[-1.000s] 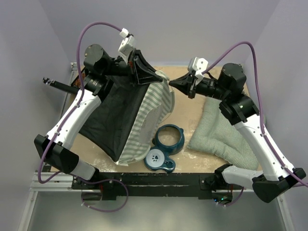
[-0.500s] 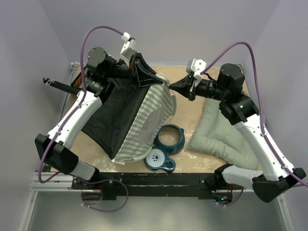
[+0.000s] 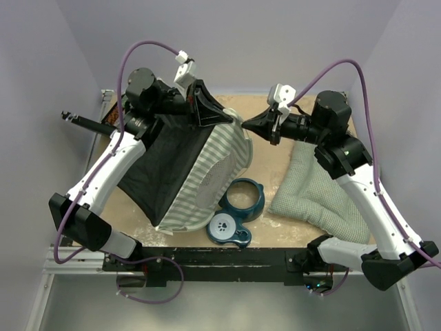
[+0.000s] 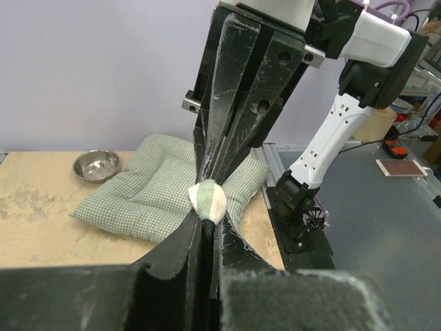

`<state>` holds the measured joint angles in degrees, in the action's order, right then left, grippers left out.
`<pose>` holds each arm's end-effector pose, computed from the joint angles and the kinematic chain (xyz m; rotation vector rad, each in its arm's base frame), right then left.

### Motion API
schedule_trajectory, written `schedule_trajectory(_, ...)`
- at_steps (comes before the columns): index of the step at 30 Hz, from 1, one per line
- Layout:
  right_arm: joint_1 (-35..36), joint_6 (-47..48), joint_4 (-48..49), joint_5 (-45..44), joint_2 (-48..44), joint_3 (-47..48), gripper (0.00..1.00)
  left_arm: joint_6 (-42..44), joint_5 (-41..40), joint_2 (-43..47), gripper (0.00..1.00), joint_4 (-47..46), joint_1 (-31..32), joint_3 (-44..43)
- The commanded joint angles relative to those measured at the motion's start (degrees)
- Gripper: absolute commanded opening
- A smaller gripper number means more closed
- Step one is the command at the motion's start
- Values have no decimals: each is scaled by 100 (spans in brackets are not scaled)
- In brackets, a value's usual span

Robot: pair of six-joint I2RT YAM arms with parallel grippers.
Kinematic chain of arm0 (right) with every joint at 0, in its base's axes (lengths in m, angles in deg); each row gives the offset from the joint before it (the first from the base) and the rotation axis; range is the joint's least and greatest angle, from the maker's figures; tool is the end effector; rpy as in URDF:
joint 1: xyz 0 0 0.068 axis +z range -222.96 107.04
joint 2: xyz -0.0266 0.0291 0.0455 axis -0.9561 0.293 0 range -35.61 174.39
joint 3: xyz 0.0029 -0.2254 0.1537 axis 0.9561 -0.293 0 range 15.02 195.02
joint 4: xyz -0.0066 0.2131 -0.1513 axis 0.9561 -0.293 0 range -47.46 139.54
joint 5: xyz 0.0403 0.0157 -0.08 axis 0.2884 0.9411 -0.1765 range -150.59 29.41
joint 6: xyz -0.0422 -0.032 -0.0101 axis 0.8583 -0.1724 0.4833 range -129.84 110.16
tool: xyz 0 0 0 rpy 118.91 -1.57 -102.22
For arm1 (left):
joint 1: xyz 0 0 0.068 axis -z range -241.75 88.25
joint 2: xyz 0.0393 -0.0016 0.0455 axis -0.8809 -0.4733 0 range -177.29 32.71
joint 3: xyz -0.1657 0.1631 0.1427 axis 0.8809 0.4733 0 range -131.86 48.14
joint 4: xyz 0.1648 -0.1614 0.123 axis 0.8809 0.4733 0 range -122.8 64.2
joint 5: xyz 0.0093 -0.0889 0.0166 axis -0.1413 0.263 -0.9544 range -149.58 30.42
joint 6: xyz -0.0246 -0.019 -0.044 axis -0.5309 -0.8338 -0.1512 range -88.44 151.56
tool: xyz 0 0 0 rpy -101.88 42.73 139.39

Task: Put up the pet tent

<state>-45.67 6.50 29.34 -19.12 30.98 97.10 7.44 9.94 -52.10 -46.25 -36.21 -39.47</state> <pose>0.1985 0.1289 0.4708 -1.1063 1.2708 0.7394 0.2751 -0.1684 0.4725 1.1414 1.2034 -1.4482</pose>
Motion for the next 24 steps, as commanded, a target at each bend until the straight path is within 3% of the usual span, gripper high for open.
schedule_trajectory(1, 101, -113, -159, 107, 117, 264, 0, 539, -35, 246, 0, 166, 109, -19)
schedule_trajectory(6, 101, -104, -194, 133, 135, 370, 0, 1014, -96, 255, 0, 773, 127, -151)
schedule_trajectory(8, 101, -70, -255, 168, 100, 317, 1, 849, -122, 246, 0, 617, 66, -186)
schedule_trajectory(11, 101, 132, -501, 142, 30, 177, 22, -686, 18, 176, 0, -1029, -224, -28)
schedule_trajectory(13, 101, 229, -642, 133, -32, 89, 36, -735, 105, 97, 0, -1028, -304, -203)
schedule_trajectory(15, 101, 326, -800, 89, -23, 71, 39, -682, 229, 106, 0, -1072, -339, -239)
schedule_trajectory(17, 92, 361, -836, -7, -23, 54, 39, -734, 255, 123, 0, -1107, -348, -221)
schedule_trajectory(24, 92, 213, -467, 19, -23, 88, 22, -656, 273, 211, 0, -1063, -348, -133)
